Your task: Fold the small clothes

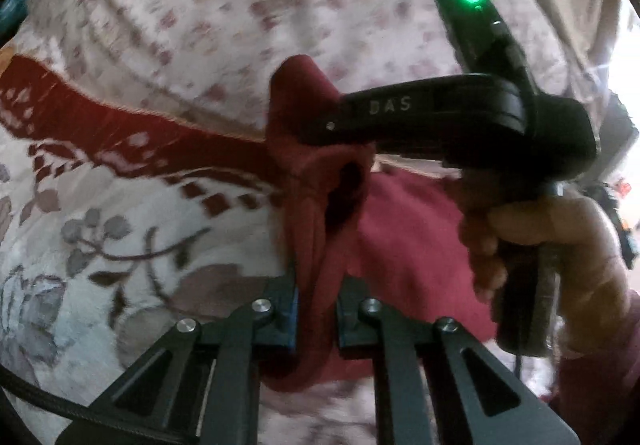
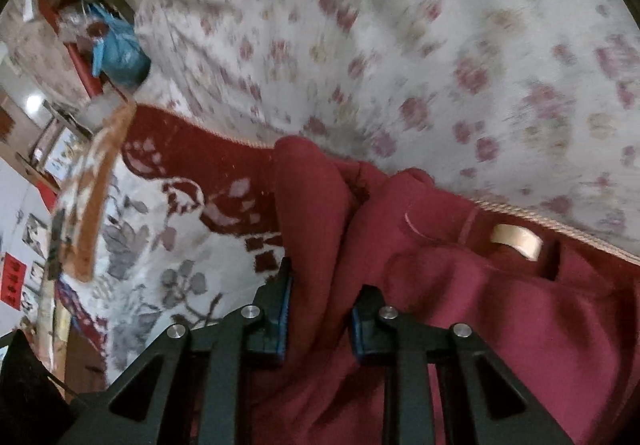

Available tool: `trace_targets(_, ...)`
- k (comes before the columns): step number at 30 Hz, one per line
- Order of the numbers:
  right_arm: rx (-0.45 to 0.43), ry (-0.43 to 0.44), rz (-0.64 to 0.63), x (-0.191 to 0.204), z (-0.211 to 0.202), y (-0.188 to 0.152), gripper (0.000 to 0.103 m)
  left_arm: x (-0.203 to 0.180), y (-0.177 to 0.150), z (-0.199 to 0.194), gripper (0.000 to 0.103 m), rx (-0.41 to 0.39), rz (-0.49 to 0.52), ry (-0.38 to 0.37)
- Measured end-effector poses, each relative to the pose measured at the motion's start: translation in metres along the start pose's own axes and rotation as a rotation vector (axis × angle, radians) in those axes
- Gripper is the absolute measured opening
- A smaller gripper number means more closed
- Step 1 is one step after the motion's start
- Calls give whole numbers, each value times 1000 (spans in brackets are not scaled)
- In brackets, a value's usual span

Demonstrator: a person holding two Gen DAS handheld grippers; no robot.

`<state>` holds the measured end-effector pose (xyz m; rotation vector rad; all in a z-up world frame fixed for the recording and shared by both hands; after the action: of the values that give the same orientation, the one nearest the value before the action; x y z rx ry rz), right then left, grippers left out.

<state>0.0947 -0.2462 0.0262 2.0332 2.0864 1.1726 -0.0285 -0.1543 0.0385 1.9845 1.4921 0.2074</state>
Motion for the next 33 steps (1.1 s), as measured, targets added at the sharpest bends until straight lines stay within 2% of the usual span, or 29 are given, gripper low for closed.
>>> trace_targets(6,-68,-22,7,-20,-72,-5,25,-75,2,-9,12,-8,109,-60)
trace_targets(13,-129,-91,93,-90,-144,-38,24,-163,-7,9,12,27,247,-108)
trace_targets(18,-162,-120,211,-147,-161,-66,23,-207,-29,43,12,101,306,-105)
trace_targets(24,-153,-212,365,-206,-145,-101,23,-230,-49,76,15,177,331,-106)
trace_targets(25,-148,-219,371,-209,-144,-104,23,-230,-49,74,20,183,338,-123)
trace_targets(28,-182,-187,419,-209,-157,-111,31,-213,-46,44,57,196,347,-203)
trace_targets(30,-224,-191,419,-201,-180,-115,37,-191,-35,16,62,127,350,-203)
trace_targets(31,-241,-190,398,-192,-192,-117,45,-184,-33,8,67,103,358,-188)
trace_targets(32,-252,-191,385,-183,-200,-120,61,-168,-28,-3,72,58,369,-143)
trace_targets(33,-263,-191,381,-177,-205,-123,71,-157,-26,-8,72,30,373,-103)
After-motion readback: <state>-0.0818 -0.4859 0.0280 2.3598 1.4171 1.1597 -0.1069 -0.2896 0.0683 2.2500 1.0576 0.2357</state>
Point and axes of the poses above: each gripper's, at about its wrist camera, not at the fingertips, and z roughly the way its jaws point, x to its left, y to its top, the point moved 7 cm from there along z, roughly the way its jaws point, and after that the axes turned 7 degrees about y, right-handed, at the moved point
